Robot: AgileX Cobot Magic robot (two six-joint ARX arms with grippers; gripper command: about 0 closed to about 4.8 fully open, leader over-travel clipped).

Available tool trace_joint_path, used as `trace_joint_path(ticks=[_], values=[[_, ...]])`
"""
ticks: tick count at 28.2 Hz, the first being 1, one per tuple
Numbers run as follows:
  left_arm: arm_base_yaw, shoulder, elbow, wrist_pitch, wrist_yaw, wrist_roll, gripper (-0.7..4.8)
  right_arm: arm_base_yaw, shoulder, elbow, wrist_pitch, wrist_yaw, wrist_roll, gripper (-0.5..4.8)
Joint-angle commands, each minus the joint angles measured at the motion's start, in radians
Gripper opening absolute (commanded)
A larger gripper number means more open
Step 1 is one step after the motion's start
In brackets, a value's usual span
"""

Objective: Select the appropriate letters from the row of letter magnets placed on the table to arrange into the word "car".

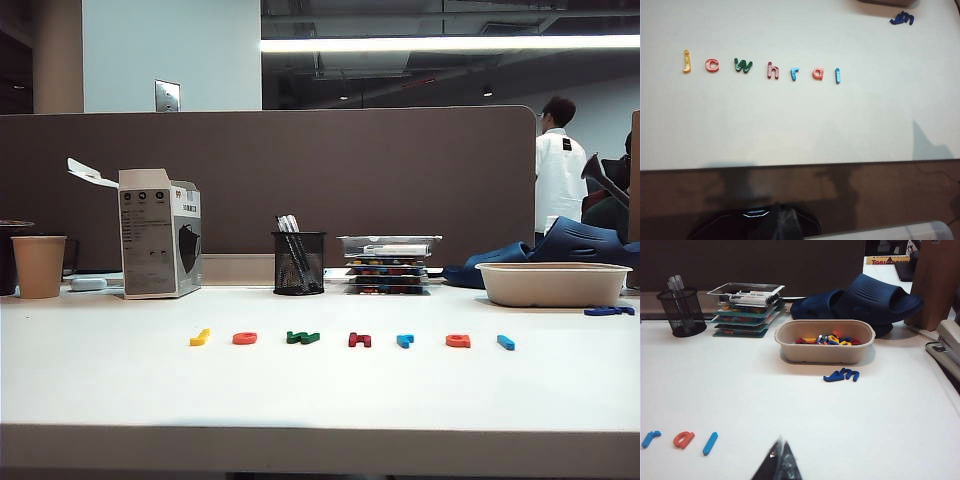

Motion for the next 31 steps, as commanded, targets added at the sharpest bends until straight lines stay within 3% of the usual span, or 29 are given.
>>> trace_joint_path(ticks=[1, 18, 31], values=[[0.032, -0.001, 0.002, -0.009, 0.031, -0.01, -0.06, 0.002, 0.0, 0.006, 0.013, 0.002, 0.013, -0.06], [0.056, 0.021, 0.002, -0.01, 0.021, 0.047, -0.05, 0.002, 0.0, 0.022, 0.003, 0.001, 0.013, -0.06], [0.053, 0.023, 0.002, -0.009, 0.021, 0.047, -0.05, 0.023, 0.121, 0.311, -0.217, -0.076, 0.0, -0.06]])
